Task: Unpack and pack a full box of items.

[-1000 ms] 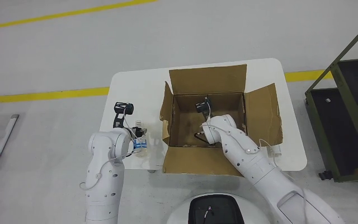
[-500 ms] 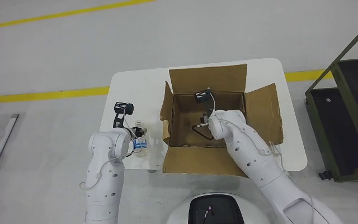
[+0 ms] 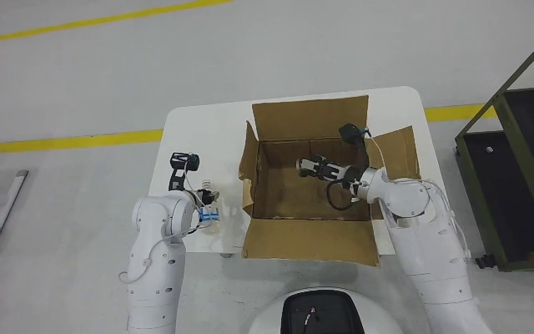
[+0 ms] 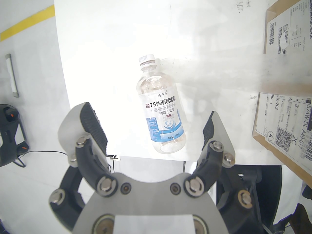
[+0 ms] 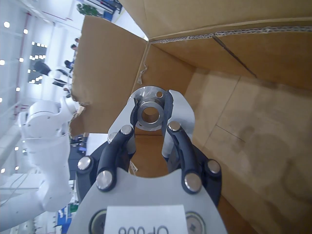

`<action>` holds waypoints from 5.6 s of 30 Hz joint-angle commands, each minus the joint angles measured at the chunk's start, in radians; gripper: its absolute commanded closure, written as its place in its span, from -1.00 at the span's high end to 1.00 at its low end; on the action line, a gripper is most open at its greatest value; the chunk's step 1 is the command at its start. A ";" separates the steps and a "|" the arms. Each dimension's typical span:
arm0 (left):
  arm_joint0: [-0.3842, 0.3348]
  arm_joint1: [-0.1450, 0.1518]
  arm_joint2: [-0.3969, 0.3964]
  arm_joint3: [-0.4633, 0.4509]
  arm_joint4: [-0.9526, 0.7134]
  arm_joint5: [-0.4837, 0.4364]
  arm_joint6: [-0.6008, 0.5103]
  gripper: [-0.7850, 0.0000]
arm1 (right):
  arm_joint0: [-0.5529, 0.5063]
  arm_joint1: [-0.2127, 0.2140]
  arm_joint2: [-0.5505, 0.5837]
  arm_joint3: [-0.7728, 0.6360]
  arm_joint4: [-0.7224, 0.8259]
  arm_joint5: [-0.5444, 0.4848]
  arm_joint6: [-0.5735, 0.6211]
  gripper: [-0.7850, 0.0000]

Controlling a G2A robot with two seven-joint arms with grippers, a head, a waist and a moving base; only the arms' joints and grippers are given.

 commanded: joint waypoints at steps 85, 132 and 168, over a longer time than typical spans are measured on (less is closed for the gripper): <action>0.000 0.000 0.000 0.000 0.000 0.000 0.000 1.00 | -0.265 0.171 0.199 -0.299 -0.951 0.391 0.252 -1.00; 0.000 0.000 0.000 0.000 0.000 0.000 0.000 1.00 | -0.417 0.177 0.321 -0.521 -0.483 0.153 -0.626 -1.00; 0.000 0.000 0.000 0.000 0.000 0.000 0.000 1.00 | -0.302 0.170 0.034 -0.529 -0.650 0.183 -0.733 -1.00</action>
